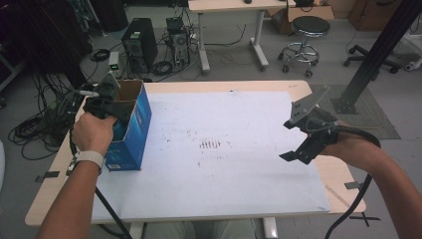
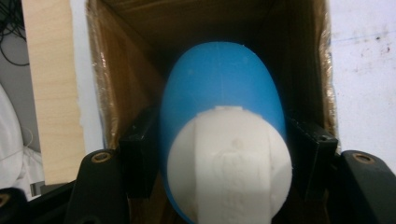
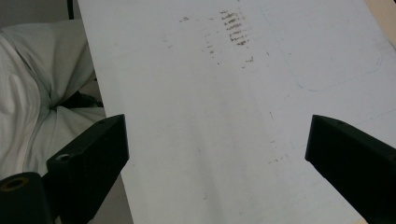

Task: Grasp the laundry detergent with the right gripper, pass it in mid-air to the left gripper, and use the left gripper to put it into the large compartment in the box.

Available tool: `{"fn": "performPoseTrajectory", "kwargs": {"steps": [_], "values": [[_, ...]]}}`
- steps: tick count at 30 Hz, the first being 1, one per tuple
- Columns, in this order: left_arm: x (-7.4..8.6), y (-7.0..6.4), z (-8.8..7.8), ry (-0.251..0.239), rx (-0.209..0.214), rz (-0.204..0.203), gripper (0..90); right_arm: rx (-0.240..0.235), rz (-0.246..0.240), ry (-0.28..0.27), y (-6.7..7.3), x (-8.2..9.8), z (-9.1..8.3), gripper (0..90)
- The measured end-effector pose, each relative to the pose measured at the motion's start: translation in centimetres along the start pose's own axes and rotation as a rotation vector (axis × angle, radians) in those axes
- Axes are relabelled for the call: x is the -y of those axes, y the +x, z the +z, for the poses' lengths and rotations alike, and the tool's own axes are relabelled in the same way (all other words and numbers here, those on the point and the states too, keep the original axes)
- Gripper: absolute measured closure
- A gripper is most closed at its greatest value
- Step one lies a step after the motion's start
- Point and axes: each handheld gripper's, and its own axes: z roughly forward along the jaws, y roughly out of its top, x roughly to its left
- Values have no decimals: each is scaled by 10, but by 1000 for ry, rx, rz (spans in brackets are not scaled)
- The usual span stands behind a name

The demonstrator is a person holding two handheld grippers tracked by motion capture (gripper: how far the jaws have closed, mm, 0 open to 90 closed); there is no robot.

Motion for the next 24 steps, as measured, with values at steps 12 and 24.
{"fn": "performPoseTrajectory", "kwargs": {"steps": [12,24], "values": [[0,4,3,-14,13,-5,379,-3,0,3,0,-3,2,60],[-3,13,-6,-2,51,-15,307,-3,3,6,3,-2,2,62]]}}
